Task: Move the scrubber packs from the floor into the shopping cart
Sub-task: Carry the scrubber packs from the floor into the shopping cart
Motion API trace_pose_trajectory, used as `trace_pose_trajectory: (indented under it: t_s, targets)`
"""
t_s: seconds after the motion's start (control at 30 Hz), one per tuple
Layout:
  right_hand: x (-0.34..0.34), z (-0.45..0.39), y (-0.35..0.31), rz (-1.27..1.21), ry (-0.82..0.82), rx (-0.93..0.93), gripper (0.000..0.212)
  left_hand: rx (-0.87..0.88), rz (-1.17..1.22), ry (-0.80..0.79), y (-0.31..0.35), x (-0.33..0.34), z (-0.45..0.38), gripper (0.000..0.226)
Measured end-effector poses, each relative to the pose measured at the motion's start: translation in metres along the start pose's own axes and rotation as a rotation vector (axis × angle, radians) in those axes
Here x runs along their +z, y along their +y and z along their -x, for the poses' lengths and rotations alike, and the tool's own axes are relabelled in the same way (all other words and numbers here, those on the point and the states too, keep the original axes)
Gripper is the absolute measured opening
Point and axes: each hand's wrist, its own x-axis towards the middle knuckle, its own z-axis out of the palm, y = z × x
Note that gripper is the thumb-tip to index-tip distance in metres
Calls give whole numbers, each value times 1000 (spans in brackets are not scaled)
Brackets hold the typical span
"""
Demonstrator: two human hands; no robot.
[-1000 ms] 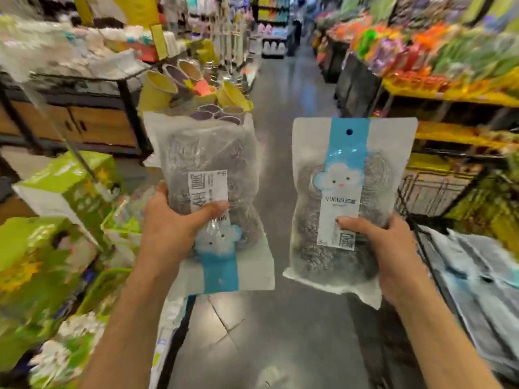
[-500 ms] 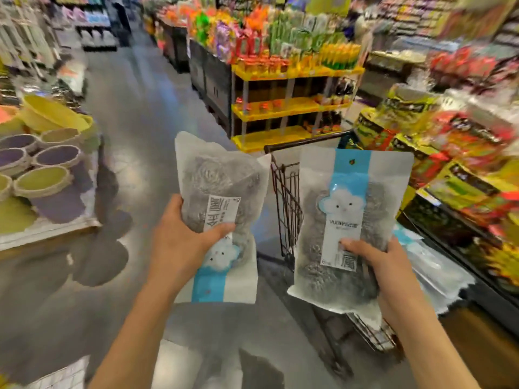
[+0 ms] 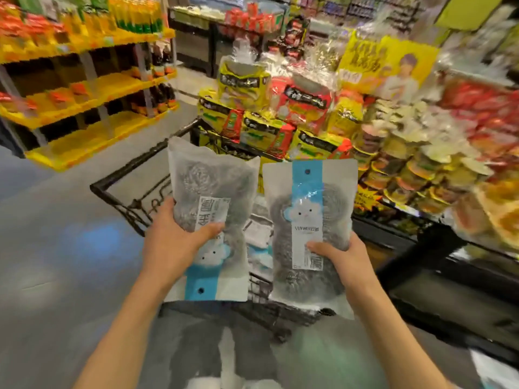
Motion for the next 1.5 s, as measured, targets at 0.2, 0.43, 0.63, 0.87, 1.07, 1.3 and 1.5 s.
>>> trace_pose_trajectory:
  t_s: [0.2, 0.43, 0.63, 0.87, 1.07, 1.3, 1.5]
  targets:
    - [-39, -58, 15, 341, 144, 12, 39, 33, 1, -242, -6, 81, -83, 65]
    - [-88, -173, 43, 776, -3, 97, 50, 39, -266, -411, -37, 171, -173, 69]
    - [-92, -274, 87, 1065, -224, 98, 58, 101, -570, -632, -65, 211, -257, 73]
    - [-67, -326, 151, 1236, -517, 198, 50, 174, -1136, -1262, -119, 257, -343, 88]
    - [-38, -332, 170, 1416, -553, 289, 57, 212, -1290, -1432, -175, 300, -354, 84]
    - [-15, -290, 194, 1401, -403, 288, 95, 318, -1062, -1175, -192, 275, -330, 86]
    - [-29, -269, 171, 1296, -208, 220, 79, 506, -1054, -1088, -152, 280, -309, 73]
